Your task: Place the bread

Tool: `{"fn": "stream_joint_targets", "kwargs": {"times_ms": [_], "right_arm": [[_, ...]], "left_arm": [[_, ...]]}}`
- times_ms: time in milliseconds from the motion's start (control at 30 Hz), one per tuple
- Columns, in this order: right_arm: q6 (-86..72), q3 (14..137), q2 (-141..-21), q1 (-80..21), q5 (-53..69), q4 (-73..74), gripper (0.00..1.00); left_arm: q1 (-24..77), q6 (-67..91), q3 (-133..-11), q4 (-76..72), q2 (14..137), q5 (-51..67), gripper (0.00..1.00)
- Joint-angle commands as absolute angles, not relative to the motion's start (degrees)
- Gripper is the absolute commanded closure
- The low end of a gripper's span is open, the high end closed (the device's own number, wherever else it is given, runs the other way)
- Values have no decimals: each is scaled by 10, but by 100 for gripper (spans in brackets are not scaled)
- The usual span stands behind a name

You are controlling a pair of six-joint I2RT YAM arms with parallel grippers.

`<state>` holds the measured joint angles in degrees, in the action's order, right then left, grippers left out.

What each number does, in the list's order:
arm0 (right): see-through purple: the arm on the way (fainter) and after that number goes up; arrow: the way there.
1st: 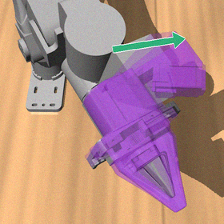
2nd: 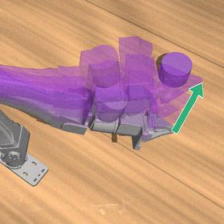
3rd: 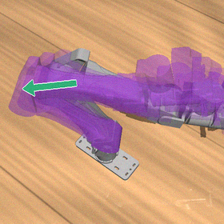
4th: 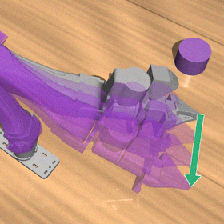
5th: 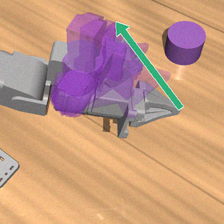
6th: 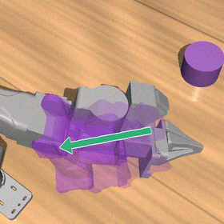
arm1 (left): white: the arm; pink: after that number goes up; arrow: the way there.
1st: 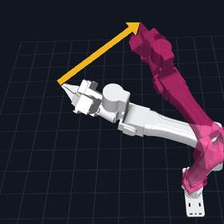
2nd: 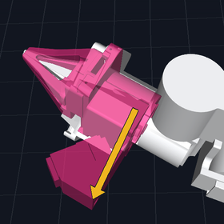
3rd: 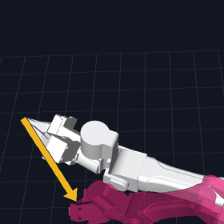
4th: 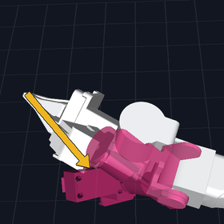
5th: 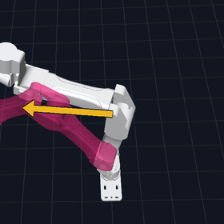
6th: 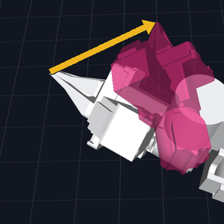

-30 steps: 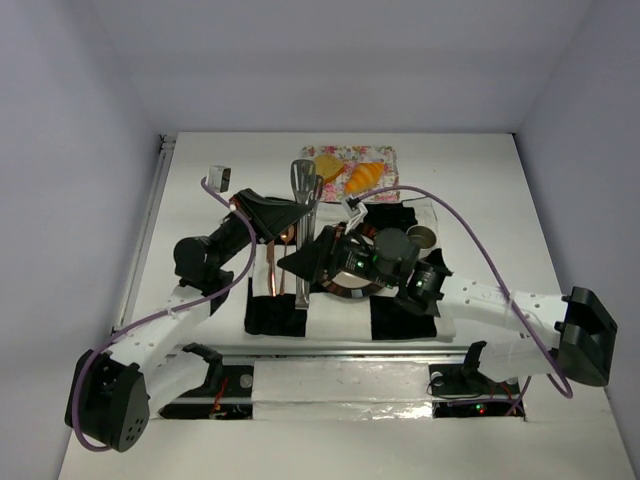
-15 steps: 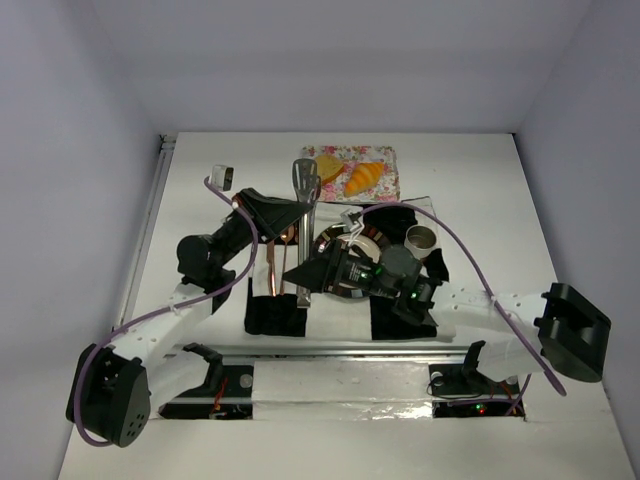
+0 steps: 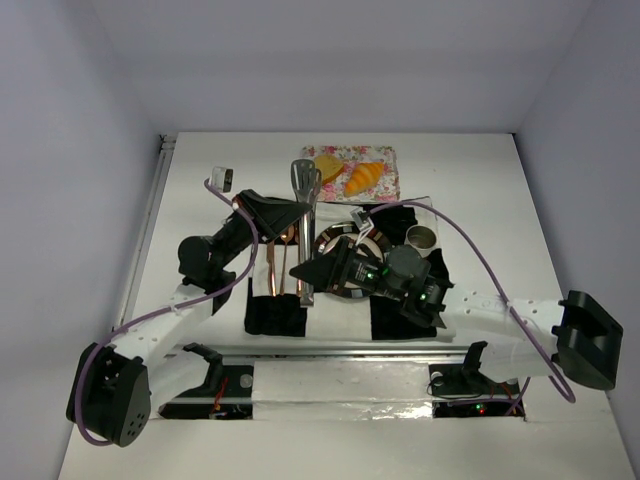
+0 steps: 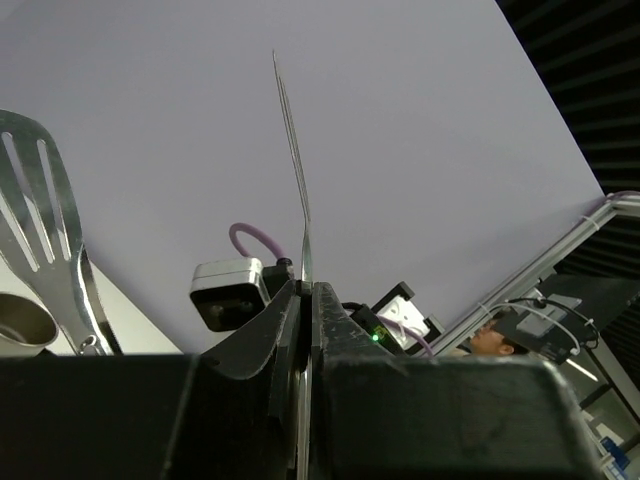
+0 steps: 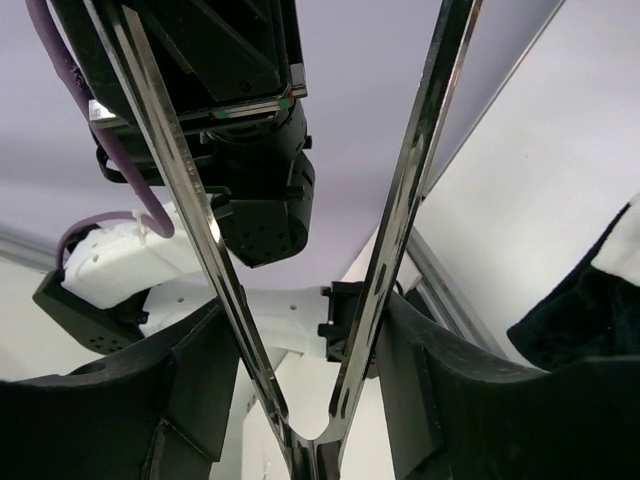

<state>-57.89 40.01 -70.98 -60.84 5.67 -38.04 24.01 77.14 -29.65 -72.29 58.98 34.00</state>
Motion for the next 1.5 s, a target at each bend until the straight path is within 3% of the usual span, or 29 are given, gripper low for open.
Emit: {"fn": "stream_joint_targets", "kwargs": {"times_ms": [0,100,200,533,733,1033,1167,1300,1467], "right_arm": [[-560,429,-688,-609,25,-371,43],[-560,434,-685,-609,17,-358,45],[-559,439,-678,-609,13,-345,46],[-562,439,-635,-609,-28,-334,49],[-577,449,-624,-609,-40,-333,51],[-592,478,-615,-573,-54,-288,52],[-569,511,-601,-531,-51,-151,53],[-539,534,-605,-472,-26,-5,53],[-519,553,-622,-418,-13,94,54]], "left_arm": [[243,773,-291,-894,575,346,100],[243,771,-290,-887,574,346,95],[243,765,-292,-872,570,347,84],[243,741,-299,-799,550,363,34],[243,708,-314,-726,531,378,20],[243,672,-330,-638,502,391,15],[243,519,-378,-390,465,373,16],[243,378,-419,-133,419,283,16],[243,291,-406,-27,386,210,16]]}}
